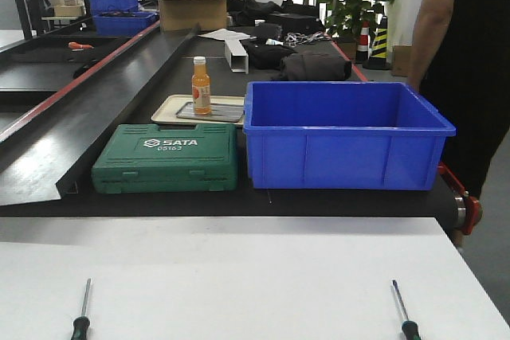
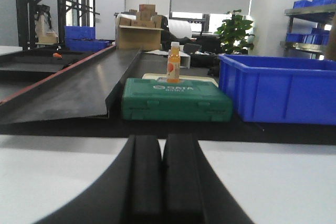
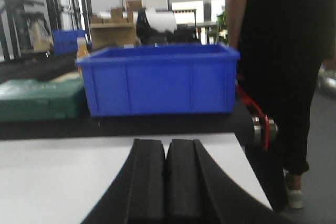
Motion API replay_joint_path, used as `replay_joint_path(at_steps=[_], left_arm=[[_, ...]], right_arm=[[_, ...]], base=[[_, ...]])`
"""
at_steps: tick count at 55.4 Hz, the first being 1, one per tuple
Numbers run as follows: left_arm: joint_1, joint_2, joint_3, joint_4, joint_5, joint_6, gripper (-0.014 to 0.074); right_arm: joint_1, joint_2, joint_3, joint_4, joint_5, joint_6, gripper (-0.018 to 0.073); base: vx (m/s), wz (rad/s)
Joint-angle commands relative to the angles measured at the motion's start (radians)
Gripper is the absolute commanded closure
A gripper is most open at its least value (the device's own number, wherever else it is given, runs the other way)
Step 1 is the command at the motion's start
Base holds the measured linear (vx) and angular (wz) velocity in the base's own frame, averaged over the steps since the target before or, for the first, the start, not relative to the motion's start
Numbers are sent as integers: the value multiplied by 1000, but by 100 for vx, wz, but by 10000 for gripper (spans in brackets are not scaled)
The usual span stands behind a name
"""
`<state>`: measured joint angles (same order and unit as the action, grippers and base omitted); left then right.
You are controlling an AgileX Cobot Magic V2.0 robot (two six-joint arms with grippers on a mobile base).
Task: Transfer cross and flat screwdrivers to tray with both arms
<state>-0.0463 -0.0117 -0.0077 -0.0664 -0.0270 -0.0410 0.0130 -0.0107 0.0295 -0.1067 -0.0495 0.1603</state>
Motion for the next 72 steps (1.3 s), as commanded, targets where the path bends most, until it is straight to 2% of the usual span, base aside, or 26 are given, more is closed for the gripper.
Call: replay_joint_path(at_steps=[1, 10, 19, 30, 38, 49, 57, 72], left_arm=[[-4, 16, -100, -2, -83, -43, 598], [-4, 129, -285, 2, -48, -50, 571], [-4, 345, -454, 13, -40, -50, 492], [-4, 589, -479, 13, -47, -50, 372], [-4, 759, -479, 11, -50, -51, 277], [-5, 946, -483, 9, -51, -54, 141], [-5, 1094, -582, 9, 93, -53, 69], [-5, 1405, -891, 8, 303, -24, 64]], right_arm=[[-5, 9, -67, -12, -134, -6, 567], [-5, 116, -232, -12, -79, -6, 567], [-5, 302, -358, -12, -38, -6, 562], [-5, 515, -372, -12, -37, -6, 539], [-5, 657, -372, -12, -49, -6, 459], [-5, 835, -372, -12, -145, -7, 253], [-5, 969, -372, -10, -151, -6, 153], [-5, 1093, -372, -7, -147, 3, 137]], base=[[0, 0], [0, 0], [0, 0], [0, 0], [0, 0], [0, 0], [0, 0], [0, 0]])
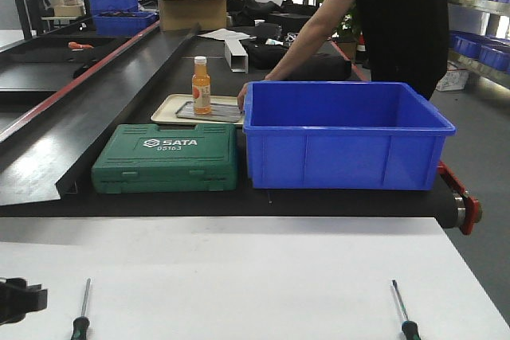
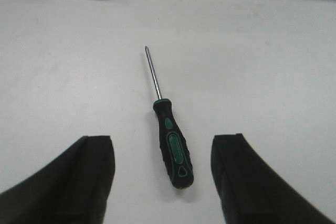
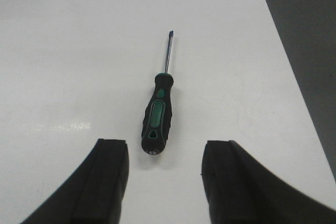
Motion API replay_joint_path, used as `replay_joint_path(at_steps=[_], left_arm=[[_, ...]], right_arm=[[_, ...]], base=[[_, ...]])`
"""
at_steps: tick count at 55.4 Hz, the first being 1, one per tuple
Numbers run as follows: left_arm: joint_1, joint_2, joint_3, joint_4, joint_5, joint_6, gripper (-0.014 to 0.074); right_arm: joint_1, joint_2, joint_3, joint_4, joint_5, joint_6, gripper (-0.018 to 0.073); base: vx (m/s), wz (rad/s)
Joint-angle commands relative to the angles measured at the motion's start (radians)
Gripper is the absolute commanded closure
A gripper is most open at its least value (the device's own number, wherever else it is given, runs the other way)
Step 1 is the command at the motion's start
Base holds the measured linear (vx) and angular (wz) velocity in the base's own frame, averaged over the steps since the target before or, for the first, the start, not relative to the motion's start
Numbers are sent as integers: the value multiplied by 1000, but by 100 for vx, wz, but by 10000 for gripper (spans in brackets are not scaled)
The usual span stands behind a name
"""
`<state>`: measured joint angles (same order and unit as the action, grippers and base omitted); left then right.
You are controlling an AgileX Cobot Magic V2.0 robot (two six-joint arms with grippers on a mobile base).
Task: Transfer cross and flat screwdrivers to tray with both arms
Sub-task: 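Close left and right grippers around the screwdriver handles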
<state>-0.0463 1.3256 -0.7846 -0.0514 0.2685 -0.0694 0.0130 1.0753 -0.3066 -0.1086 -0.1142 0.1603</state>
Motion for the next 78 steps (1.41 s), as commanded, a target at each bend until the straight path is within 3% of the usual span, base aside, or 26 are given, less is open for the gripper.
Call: replay_joint_path(at_steps=[1, 19, 33, 41, 59, 65, 78], left_arm=[[-6, 85, -132, -7, 25, 5, 64], [-35, 407, -461, -36, 268, 13, 64], [-35, 619, -641, -47, 436, -36, 65], [-35, 692, -692, -4, 462, -104, 65], [-35, 787, -710, -4, 453, -104, 65], [-35, 815, -710, 3, 441, -87, 65], [-35, 843, -710, 1, 422, -73, 65]], right_arm=[[-5, 9, -36, -4, -82, 4, 137], [-5, 14, -36, 36, -82, 15, 137], [-5, 14, -36, 36, -95, -3, 137], [-5, 14, -36, 36, -102, -13, 137], [-5, 14, -36, 44, -90, -8, 137], [-5, 14, -38, 48, -23, -6, 137], [-5, 64, -225, 97, 325, 8, 137]], base=[[0, 0], [0, 0], [0, 0], [0, 0], [0, 0], [0, 0], [0, 0]])
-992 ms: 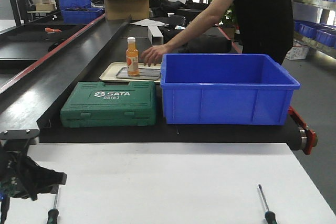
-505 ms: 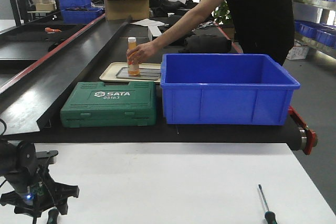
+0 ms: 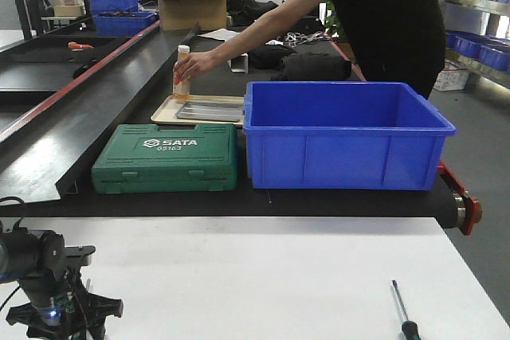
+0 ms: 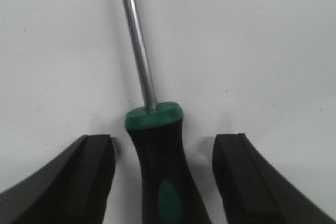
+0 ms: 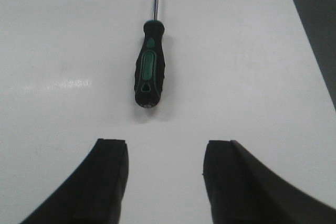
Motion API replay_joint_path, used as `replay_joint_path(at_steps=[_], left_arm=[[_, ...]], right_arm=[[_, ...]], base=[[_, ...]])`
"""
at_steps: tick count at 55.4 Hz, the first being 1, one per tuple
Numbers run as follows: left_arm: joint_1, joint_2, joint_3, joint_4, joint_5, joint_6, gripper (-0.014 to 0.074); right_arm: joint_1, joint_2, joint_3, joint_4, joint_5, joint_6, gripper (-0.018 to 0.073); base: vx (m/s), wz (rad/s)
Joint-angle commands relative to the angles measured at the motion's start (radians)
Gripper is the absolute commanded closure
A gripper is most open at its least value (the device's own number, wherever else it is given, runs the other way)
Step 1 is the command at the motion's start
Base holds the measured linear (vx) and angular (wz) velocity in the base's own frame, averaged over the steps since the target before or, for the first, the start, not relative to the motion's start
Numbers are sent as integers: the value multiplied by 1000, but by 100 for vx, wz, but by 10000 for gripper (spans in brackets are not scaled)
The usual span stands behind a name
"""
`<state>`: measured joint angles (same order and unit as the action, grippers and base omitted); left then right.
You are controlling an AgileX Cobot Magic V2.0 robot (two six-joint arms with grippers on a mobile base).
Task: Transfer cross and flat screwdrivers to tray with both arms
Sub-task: 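Close left and right grippers around the screwdriver handles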
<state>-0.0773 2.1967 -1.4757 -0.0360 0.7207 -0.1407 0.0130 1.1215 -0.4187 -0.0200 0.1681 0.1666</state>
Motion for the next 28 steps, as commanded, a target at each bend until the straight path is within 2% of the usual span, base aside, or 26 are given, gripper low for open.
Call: replay_joint_path(at_steps=[1, 11, 28], left_arm=[[-5, -27, -19, -17, -30, -2, 65], [-5, -22, -19, -23, -14, -2, 65], [-5, -22, -19, -23, -18, -3, 65]], right_arm=[[-5, 32, -139, 8, 62, 2, 137], [-4, 185, -335, 7, 180, -22, 137], [-3, 568, -687, 7, 361, -45, 137]], base=[[0, 0], [0, 0], [0, 0]])
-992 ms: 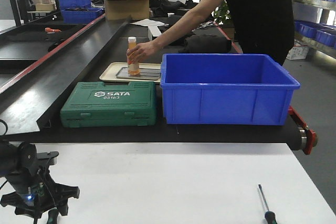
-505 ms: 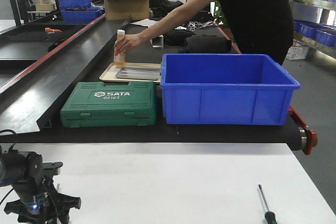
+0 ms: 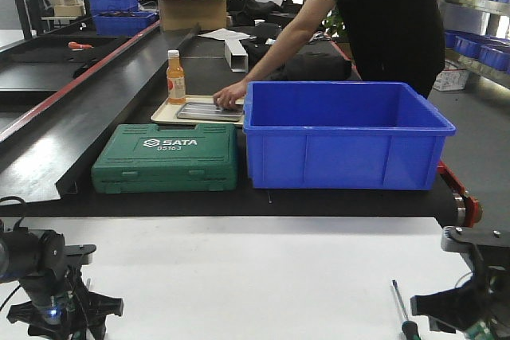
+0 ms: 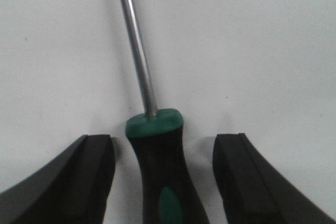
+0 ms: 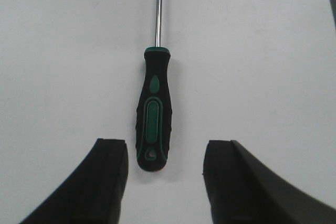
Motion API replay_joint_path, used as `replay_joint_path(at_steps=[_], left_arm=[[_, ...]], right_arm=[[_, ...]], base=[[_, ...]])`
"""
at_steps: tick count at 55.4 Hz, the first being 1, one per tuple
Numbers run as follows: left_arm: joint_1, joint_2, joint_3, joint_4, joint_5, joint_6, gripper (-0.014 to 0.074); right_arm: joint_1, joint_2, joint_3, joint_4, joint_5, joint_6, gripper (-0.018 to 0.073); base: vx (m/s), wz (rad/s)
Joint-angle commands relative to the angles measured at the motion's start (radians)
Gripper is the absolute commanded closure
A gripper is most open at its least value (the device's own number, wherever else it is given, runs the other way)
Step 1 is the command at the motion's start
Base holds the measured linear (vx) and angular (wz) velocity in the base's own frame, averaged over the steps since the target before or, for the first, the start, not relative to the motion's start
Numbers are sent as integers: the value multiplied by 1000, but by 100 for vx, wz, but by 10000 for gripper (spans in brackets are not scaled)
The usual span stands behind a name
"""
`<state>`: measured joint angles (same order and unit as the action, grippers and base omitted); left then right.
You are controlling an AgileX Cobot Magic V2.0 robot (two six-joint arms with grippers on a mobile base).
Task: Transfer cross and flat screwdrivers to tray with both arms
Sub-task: 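Close left and right grippers around the screwdriver handles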
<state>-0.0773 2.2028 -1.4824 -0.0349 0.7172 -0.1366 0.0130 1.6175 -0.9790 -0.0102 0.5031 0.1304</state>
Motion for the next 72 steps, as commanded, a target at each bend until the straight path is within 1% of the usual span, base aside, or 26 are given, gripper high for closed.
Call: replay_joint_path(at_steps=[1, 13, 22, 39, 55, 61, 65, 72], left_arm=[[-5, -28, -12, -24, -14, -7, 65], [-5, -28, -12, -24, -13, -7, 65], [-5, -28, -12, -24, -15, -7, 65], [-5, -28, -12, -24, -16, -7, 65], [-5, -28, -12, -24, -9, -7, 65], [-5, -28, -12, -24, -9, -7, 65], [-5, -28, -12, -24, -9, -7, 66], [-5, -28, -12, -24, -5, -7, 94]], right_arm=[[-3, 90, -144, -2, 42, -9, 137], [-3, 276, -334, 10, 117, -8, 137], [-3, 363, -410, 50, 149, -28, 137], [-3, 458, -430, 51, 100, -28, 137], [-4, 498, -429, 49, 64, -25, 146], [-4, 498, -429, 50, 67, -25, 172], [-4, 498, -429, 50, 67, -25, 207], [-4, 498, -429, 50, 72, -25, 302]], base=[[0, 0], [0, 0], [0, 0], [0, 0], [0, 0], [0, 0], [0, 0], [0, 0]])
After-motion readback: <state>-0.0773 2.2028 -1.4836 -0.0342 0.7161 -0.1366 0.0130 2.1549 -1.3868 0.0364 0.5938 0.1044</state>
